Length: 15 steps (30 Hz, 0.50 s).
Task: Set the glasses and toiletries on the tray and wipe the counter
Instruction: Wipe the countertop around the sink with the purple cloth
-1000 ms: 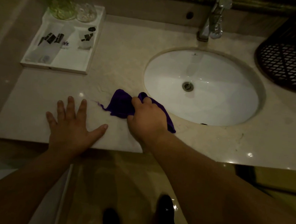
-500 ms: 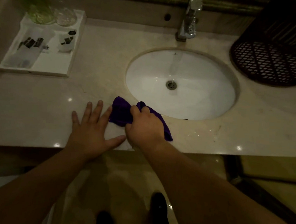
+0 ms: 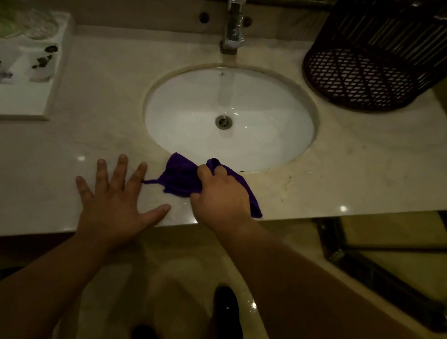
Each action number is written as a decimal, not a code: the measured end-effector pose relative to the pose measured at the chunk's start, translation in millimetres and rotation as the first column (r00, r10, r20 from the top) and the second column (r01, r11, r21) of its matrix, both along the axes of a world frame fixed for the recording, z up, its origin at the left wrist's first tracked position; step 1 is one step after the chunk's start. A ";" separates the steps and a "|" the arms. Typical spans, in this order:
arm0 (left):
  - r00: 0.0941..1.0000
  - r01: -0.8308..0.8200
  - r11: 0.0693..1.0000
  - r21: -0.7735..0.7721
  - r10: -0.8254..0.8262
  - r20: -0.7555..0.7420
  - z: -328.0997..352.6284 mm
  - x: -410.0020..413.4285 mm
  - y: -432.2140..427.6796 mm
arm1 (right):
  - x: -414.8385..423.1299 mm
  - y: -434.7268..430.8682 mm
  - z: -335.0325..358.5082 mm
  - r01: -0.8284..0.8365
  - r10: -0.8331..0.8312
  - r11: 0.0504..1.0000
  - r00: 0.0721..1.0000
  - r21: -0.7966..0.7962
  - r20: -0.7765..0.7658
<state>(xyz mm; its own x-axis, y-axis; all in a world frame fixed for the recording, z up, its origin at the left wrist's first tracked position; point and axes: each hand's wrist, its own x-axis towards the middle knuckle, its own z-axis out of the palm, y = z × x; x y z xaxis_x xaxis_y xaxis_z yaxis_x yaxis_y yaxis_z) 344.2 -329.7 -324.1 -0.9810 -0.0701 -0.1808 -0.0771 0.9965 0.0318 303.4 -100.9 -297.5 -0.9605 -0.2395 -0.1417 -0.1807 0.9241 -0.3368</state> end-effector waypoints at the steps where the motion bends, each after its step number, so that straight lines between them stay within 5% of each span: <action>1: 1.000 0.007 1.000 0.003 -0.007 -0.003 -0.7 -0.7 4.1 | 0.0 6.5 0.2 0.006 -0.006 1.000 1.000 -0.001 -0.002; 15: 1.000 -0.003 1.000 -0.001 0.003 0.020 2.2 -0.9 10.1 | -5.9 82.3 -6.7 0.144 -0.137 0.986 0.987 0.082 -0.086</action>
<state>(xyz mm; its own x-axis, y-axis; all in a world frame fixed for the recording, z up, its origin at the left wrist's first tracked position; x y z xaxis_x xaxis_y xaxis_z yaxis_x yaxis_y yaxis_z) 343.3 -319.6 -321.9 -0.9770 -0.0736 -0.2001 -0.0810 0.9963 0.0291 297.6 -18.6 -304.3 -0.9928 -0.0914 -0.0780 -0.0699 0.9674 -0.2433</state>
